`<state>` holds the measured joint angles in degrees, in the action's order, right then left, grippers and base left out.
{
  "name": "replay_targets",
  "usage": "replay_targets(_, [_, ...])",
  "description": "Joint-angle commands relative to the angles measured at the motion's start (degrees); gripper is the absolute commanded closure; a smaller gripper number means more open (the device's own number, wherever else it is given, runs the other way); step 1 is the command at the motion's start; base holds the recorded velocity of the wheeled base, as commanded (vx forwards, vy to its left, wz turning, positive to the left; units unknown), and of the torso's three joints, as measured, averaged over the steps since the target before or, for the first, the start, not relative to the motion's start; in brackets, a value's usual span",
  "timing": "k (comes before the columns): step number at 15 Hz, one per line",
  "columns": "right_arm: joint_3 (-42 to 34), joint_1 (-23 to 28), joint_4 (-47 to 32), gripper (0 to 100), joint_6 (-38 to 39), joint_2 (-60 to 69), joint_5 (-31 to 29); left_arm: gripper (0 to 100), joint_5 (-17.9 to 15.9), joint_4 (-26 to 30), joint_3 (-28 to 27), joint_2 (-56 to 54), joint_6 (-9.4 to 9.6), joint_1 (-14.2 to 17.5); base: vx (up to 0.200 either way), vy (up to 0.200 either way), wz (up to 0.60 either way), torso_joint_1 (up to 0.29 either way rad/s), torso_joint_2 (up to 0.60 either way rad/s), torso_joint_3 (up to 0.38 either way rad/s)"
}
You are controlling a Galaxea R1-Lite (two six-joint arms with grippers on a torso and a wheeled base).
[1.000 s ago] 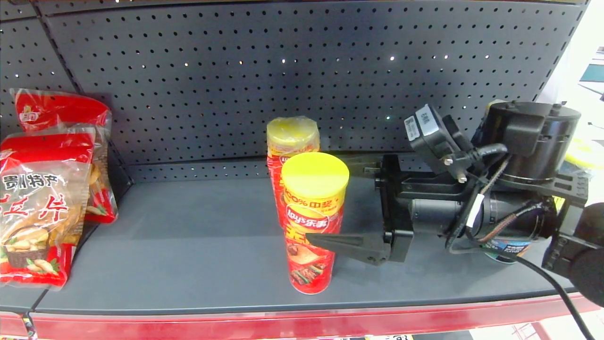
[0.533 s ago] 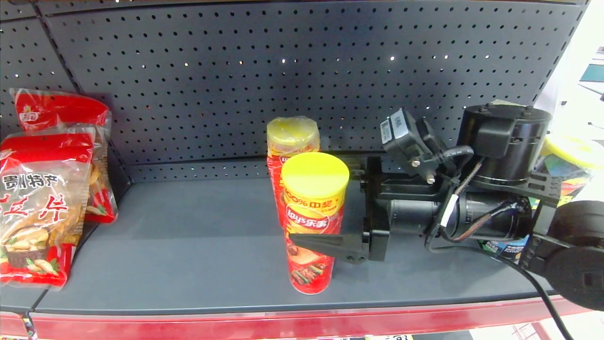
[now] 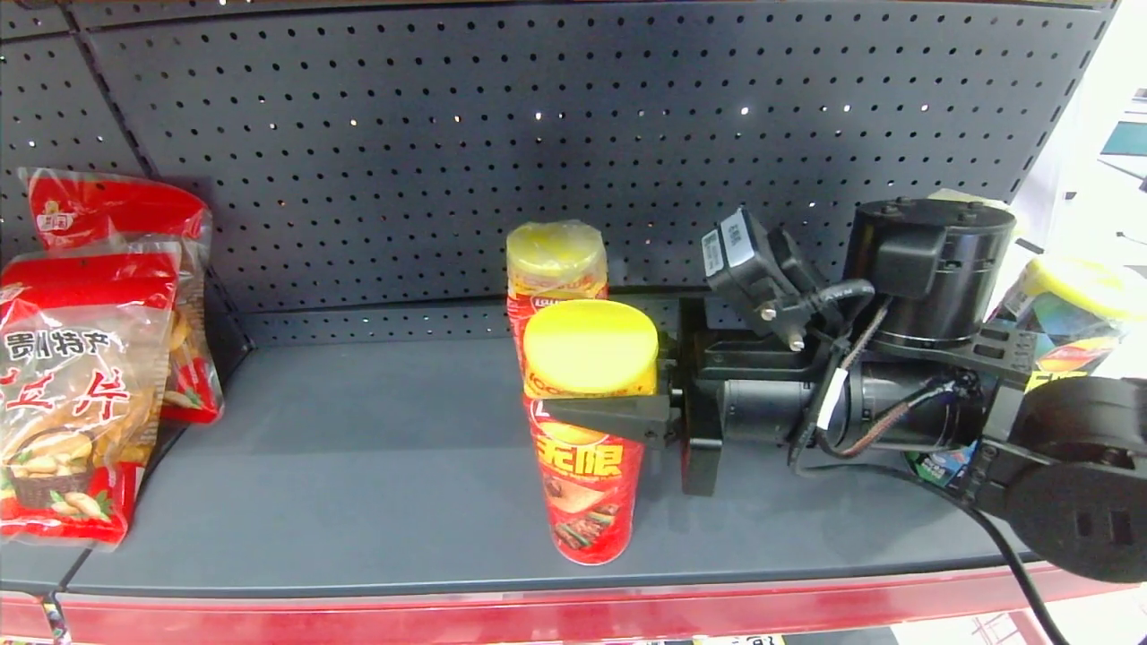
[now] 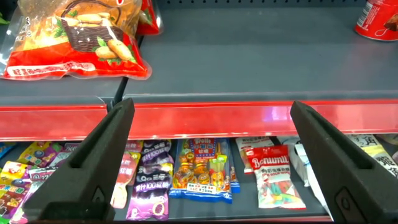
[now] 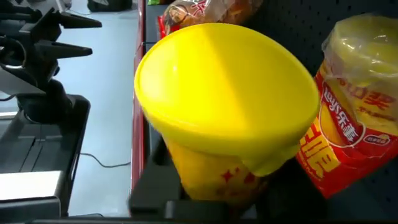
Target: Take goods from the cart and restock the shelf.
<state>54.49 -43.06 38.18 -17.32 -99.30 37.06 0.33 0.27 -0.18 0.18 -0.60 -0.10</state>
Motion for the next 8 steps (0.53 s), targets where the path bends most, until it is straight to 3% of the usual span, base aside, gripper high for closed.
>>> replay_targets(1, [-0.18,-0.27,-0.04,100,-0.08,-0.10,0.29,0,0.02,0.00,0.01,0.08,-0.02,0.01,0.000,0.000,0.00,0.000,0.00,0.000])
replay_targets(8, [3.16,-2.47,-0.04,100,0.18,-2.30,2.76,0,0.02,0.00,0.01,0.08,-0.02,0.01,0.000,0.000,0.00,0.000,0.00,0.000])
